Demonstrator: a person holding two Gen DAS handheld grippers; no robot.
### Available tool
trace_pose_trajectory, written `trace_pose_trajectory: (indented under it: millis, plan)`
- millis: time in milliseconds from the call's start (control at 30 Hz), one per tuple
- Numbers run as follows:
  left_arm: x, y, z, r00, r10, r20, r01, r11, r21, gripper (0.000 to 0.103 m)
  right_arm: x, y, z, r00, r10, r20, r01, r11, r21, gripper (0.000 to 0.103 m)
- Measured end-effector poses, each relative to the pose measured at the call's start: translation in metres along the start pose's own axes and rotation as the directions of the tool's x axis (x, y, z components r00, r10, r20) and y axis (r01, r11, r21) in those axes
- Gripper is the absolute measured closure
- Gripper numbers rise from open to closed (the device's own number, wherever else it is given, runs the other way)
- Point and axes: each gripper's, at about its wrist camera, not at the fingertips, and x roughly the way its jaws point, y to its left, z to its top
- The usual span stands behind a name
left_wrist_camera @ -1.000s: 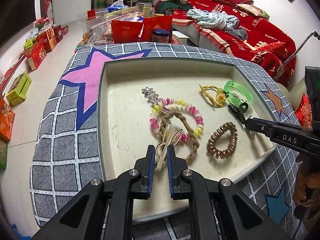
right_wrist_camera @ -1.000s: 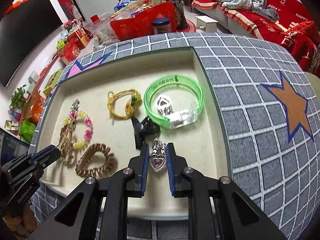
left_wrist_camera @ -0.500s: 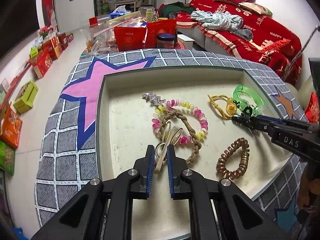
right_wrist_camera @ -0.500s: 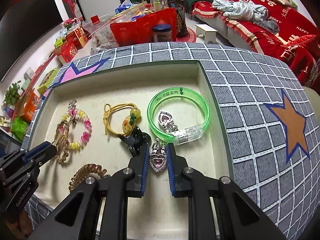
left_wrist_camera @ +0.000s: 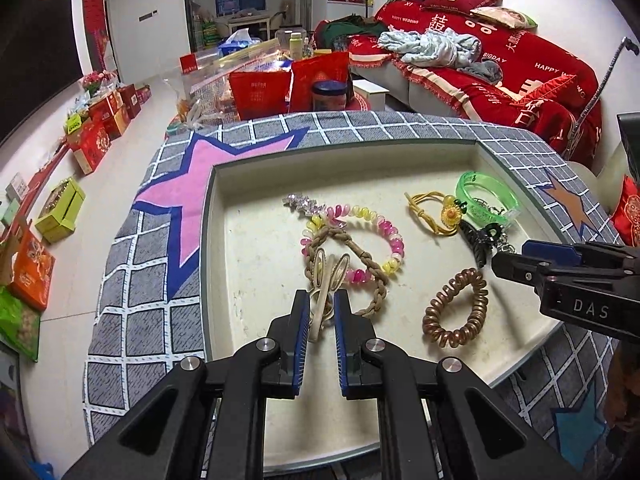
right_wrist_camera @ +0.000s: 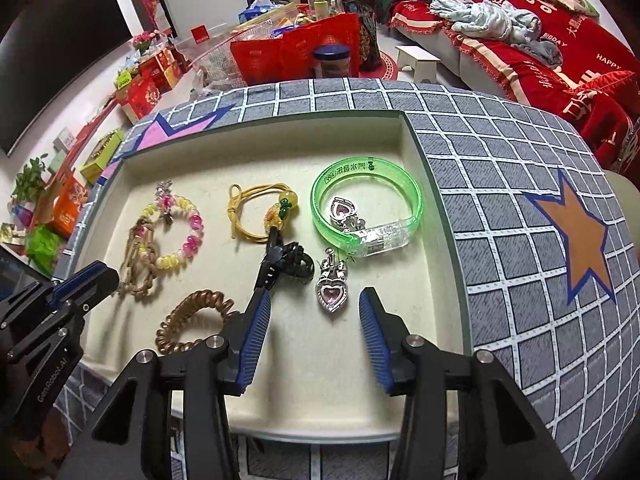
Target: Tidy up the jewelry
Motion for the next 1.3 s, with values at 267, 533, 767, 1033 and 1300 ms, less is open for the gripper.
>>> trace_pose_trajectory:
  millis: [267,533,767,1033,1300]
  plan:
    - [-0.013,-0.002,0.002,0.999,0.004,0.032,-0.004,1.000,-0.011,0.073,-0.017,-0.002,-0.001,0.999,0.040,0.032,-0.041,0.999,0.034,0.047]
    - [-0.021,-0.002,0.001,0.998,0.038,0.049,-0.038,0.999,-0.006,0.046,-0.023,-0.002,-0.004,0.998,0.057,0.033,-0.059,0.997,0.041,0.047]
    - [-0.040,-0.003,0.004,0.992,0.074,0.105,-0.075,0.997,0.003,0.000,-0.029,-0.005,-0.002,0.997,0.061,0.043,-0.063,0.997,0.053,0.047]
    - [-0.048,-0.003,-0.008,0.994,0.077,0.081,-0.076,0.997,-0.010,0.000,-0.042,0.002,-0.014,0.995,0.071,0.065,-0.073,0.997,0.032,0.026]
    - [-0.069,-0.007,-0.027,0.991,0.086,0.098,-0.083,0.996,-0.037,0.000,-0.061,0.005,-0.037,0.991,0.050,0.124,-0.052,0.999,0.015,0.015]
